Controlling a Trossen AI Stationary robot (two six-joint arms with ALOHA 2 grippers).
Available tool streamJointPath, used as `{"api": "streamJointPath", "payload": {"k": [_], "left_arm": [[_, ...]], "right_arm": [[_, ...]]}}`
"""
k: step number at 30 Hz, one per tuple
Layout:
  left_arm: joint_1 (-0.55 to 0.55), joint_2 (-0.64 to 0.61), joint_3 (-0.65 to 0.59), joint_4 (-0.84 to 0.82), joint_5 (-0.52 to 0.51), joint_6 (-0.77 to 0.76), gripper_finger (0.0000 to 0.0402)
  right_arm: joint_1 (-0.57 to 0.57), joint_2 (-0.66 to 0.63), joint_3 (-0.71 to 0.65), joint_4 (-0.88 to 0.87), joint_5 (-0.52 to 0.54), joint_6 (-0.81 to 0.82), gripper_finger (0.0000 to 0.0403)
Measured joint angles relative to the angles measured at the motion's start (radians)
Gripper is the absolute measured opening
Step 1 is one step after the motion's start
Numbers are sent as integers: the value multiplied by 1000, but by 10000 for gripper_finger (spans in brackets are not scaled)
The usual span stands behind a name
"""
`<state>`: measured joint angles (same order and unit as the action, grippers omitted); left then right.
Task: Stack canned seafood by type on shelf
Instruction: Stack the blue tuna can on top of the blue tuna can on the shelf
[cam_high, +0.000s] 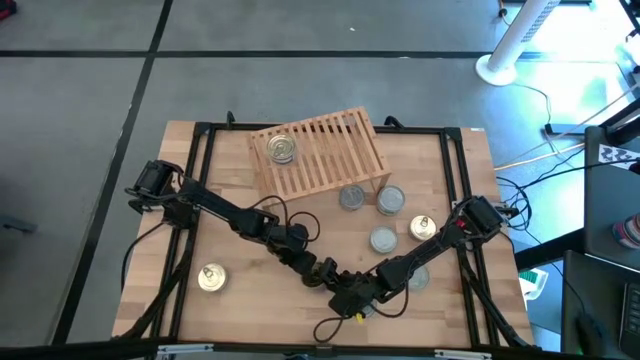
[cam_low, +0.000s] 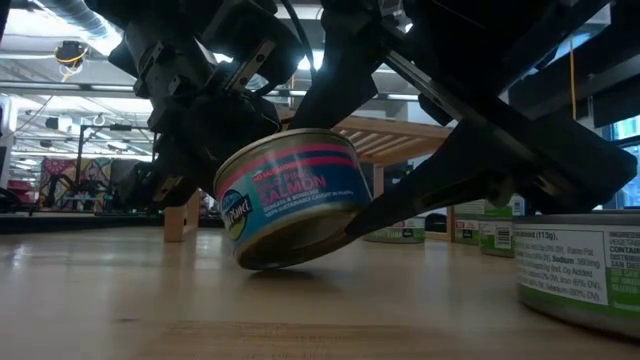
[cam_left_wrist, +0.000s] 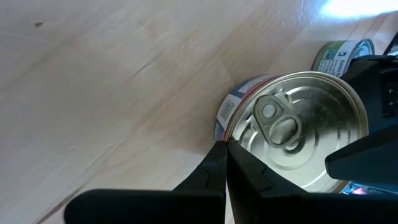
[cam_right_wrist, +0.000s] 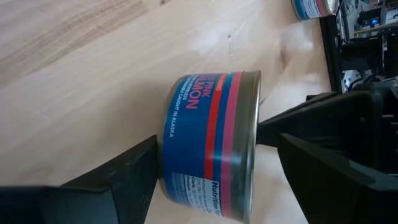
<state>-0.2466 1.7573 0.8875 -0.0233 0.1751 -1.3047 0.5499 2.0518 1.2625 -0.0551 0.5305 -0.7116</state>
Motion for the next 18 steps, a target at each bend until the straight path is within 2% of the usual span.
{"api": "streamJointPath", "payload": {"k": [6,15,18], "left_arm": [[0,0,0,1,-3,32,0],[0,1,0,2,-7,55,0],[0,1,0,3,-7,116,7]], "right_arm": [[0,0,0,0,0,-1,309],[0,0,0,0,-1,-2,201],[0,0,0,-1,-2,-2,191]]}}
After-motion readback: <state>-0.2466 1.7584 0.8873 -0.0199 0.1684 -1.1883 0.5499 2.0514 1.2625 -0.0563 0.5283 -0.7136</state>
